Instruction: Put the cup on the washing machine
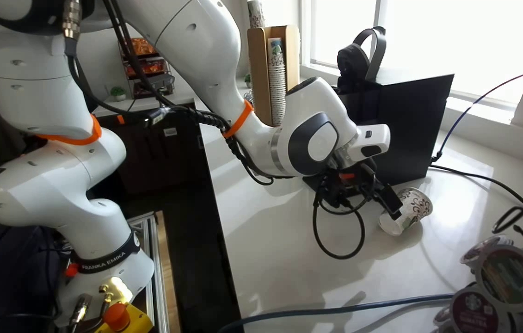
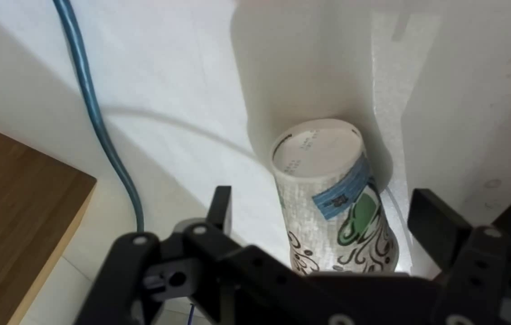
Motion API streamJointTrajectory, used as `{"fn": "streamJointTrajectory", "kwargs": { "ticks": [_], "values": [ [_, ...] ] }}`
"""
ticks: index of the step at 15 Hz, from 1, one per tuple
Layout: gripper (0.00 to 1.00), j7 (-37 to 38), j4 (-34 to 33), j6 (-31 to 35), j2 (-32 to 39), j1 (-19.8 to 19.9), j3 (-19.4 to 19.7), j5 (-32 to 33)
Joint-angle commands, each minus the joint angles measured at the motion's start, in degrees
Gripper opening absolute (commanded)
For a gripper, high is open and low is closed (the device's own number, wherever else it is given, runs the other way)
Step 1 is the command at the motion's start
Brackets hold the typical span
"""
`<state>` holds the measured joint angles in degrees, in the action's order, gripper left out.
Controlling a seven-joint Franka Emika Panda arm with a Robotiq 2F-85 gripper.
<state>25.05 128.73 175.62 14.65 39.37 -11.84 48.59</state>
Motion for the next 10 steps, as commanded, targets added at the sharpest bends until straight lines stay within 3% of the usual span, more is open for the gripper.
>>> {"fn": "streamJointTrajectory", "kwargs": {
  "ticks": [1, 5, 8, 10],
  "values": [
    [1.0, -1.42, -0.09, 1.07, 1.7, 1.33, -1.65, -2.81],
    [1.0, -12.06, -2.44, -0.65, 5.38, 9.39, -10.55, -13.35],
    [1.0, -17.33, -6.5, -4.34, 7.36, 13.46, -14.91, -17.07],
    [1.0, -22.0, -8.59, -10.06, 7.81, 16.19, -18.2, -19.49]
  ]
}}
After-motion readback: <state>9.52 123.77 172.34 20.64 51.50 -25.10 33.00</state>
